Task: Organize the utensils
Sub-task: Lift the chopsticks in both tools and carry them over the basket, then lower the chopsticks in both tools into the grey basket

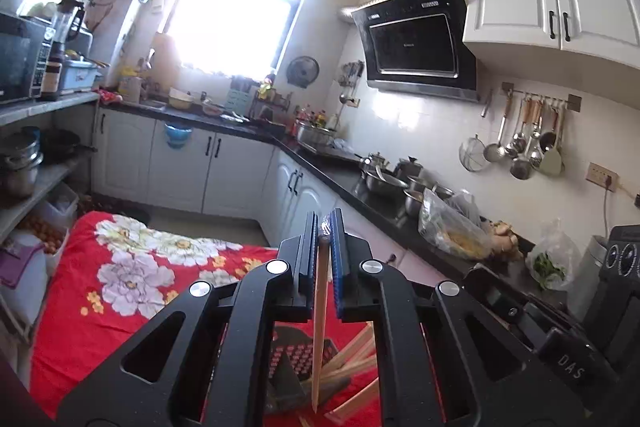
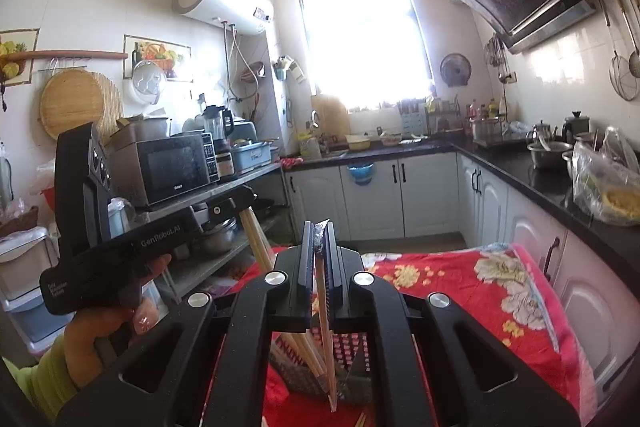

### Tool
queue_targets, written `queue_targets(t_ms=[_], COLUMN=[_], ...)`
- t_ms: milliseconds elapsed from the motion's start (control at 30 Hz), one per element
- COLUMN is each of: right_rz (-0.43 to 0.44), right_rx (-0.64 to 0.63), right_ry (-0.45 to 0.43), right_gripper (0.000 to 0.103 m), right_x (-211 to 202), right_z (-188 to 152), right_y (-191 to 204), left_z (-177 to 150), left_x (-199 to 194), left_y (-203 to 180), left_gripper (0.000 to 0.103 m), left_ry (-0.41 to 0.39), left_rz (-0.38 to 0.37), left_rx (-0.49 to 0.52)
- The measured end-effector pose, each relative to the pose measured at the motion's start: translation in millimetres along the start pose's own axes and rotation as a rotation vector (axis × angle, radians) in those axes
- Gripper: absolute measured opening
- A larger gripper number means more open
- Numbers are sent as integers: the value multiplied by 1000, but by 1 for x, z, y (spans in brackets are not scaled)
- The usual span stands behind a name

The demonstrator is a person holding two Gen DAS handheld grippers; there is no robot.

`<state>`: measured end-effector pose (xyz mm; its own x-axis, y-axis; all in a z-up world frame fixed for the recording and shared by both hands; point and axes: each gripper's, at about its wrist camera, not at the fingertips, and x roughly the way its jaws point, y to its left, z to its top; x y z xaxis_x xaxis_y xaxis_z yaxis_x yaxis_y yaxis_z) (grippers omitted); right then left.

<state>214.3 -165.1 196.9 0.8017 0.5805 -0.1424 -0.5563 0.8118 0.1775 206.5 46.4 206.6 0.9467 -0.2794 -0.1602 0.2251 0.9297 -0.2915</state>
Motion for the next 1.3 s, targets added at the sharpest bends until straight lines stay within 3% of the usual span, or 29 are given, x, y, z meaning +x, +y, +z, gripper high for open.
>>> queue_targets(t_ms=[467,700,1300], right_rz=[-63,-116,-155], right_rx=[23,-5,-23], right_ry=[-32,-26,-2], right_gripper=[5,5,5], right_x=[33,51,82], right_z=[12,2,-37], right_y=[-25,-32,-51], left_z=[-5,-21,-63], left_x=[30,49,72], left_y=[3,9,18], left_gripper=[3,3,4], left_ry=[-27,4,51], left_rz=[93,104,98], left_rx=[24,15,28])
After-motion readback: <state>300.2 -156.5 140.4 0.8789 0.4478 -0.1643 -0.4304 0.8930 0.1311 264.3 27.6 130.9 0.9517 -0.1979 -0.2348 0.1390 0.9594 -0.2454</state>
